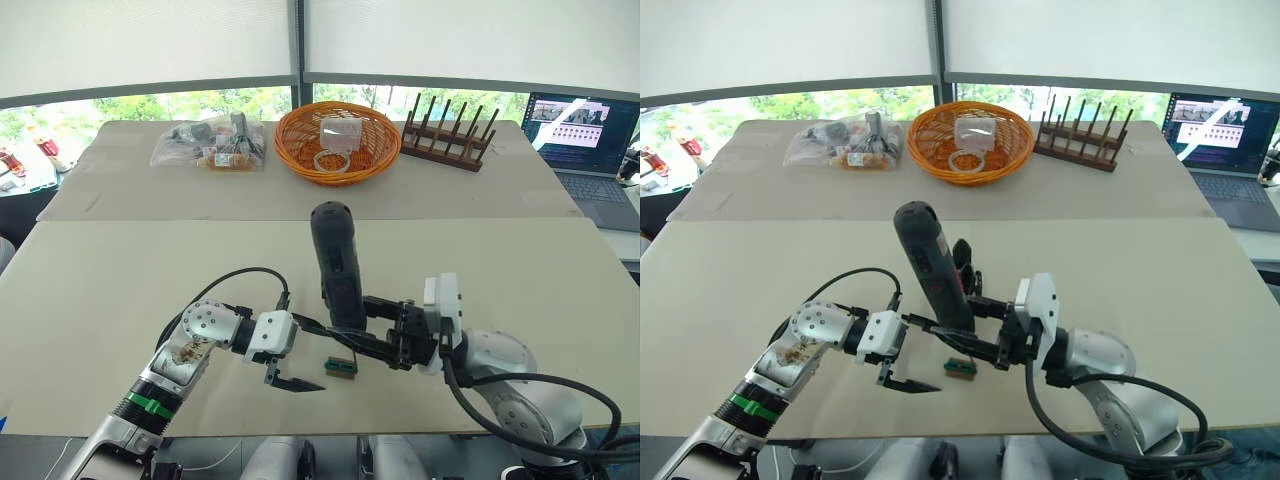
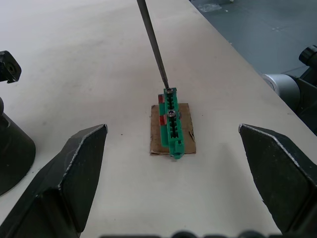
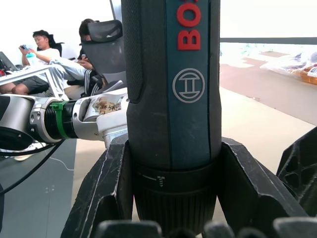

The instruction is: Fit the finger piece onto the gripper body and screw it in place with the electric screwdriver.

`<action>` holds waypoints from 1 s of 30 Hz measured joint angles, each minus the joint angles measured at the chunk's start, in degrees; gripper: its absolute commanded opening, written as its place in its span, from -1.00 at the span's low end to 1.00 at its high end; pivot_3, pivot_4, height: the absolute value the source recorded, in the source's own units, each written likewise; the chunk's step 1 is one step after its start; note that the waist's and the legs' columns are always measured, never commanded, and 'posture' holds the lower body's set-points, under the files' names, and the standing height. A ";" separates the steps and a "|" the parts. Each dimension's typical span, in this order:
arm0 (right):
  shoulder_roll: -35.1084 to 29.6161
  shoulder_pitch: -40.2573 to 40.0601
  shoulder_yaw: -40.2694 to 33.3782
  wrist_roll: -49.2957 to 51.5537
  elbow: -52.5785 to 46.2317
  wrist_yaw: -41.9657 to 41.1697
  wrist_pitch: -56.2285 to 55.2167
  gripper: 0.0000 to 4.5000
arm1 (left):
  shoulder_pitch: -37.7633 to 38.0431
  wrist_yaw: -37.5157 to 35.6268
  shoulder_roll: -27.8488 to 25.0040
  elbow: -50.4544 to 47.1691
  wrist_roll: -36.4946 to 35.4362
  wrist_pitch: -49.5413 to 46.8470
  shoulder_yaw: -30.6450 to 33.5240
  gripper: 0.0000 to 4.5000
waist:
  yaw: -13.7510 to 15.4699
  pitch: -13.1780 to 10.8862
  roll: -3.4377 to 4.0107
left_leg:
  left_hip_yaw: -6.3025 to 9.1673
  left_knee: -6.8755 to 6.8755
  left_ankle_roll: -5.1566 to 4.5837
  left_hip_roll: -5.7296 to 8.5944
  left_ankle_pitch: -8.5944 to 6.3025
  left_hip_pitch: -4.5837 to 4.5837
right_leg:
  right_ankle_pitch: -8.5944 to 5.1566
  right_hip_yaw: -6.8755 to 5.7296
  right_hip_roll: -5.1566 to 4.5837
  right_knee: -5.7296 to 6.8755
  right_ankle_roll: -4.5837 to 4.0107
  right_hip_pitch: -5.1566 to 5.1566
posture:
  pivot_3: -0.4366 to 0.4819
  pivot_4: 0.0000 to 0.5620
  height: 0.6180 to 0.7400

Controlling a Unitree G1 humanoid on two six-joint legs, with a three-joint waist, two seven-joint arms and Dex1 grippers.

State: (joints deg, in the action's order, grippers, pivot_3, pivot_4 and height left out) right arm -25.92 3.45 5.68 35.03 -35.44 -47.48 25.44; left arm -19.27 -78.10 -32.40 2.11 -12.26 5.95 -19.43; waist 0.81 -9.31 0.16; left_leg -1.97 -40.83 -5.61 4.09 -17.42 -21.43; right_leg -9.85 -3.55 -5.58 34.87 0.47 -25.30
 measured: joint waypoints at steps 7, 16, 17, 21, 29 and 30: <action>0.29 0.00 0.05 0.00 0.00 0.07 0.00 -0.15 | 0.00 0.00 0.00 0.00 0.25 0.00 0.00 1.00 | 0.01 0.00 0.00 | 0.00 0.00 0.00 0.00 0.00 0.00 | 0.00 0.00 0.00 0.00 0.00 0.00 | -0.05 -0.47 1.00; -0.99 0.00 0.04 -0.15 0.03 -1.00 -0.55 -0.15 | 0.00 0.00 0.17 0.00 0.64 0.00 0.00 1.00 | 0.01 0.00 0.00 | 0.00 0.00 0.00 0.00 0.00 0.00 | 0.00 0.00 0.00 -0.01 0.00 0.00 | -0.05 -0.47 1.00; -1.10 0.00 0.04 -0.19 0.03 -1.14 -0.86 -0.15 | 0.00 0.00 0.20 0.00 0.64 0.00 0.00 1.00 | 0.01 0.00 0.00 | 0.00 0.00 0.00 0.00 0.00 0.00 | 0.00 0.00 0.00 -0.01 0.00 0.00 | -0.05 -0.47 1.00; -1.47 0.01 0.05 -0.24 0.03 -1.22 -1.56 -0.15 | 0.00 0.00 0.21 0.00 0.65 0.00 0.00 1.00 | 0.02 0.00 0.00 | 0.00 0.00 0.00 0.00 0.00 0.00 | 0.00 0.00 -0.01 -0.01 0.00 0.01 | -0.05 -0.47 1.00; -1.88 -0.09 0.09 -0.24 0.03 -1.22 -1.56 -0.15 | 0.00 0.01 0.48 0.00 0.65 0.00 0.01 1.00 | 0.03 0.00 0.00 | 0.00 0.00 0.00 0.00 0.00 0.00 | 0.00 0.00 -0.02 -0.01 0.00 0.00 | -0.05 -0.47 1.00; -1.88 -0.16 0.13 -0.24 0.03 -1.21 -1.56 -0.15 | 0.00 0.01 0.48 0.00 0.65 0.00 0.00 1.00 | 0.03 0.00 0.00 | 0.00 0.00 0.00 0.00 0.00 0.00 | 0.00 0.00 -0.02 -0.01 0.00 0.00 | -0.05 -0.47 1.00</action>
State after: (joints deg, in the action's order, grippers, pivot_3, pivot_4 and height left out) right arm -27.80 3.29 5.81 34.79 -35.42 -48.70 23.87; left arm -19.27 -78.09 -31.93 2.11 -11.61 5.95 -19.42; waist 0.84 -9.31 0.16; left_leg -1.97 -40.83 -5.61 4.08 -17.42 -21.44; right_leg -9.86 -3.55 -5.61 34.86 0.48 -25.30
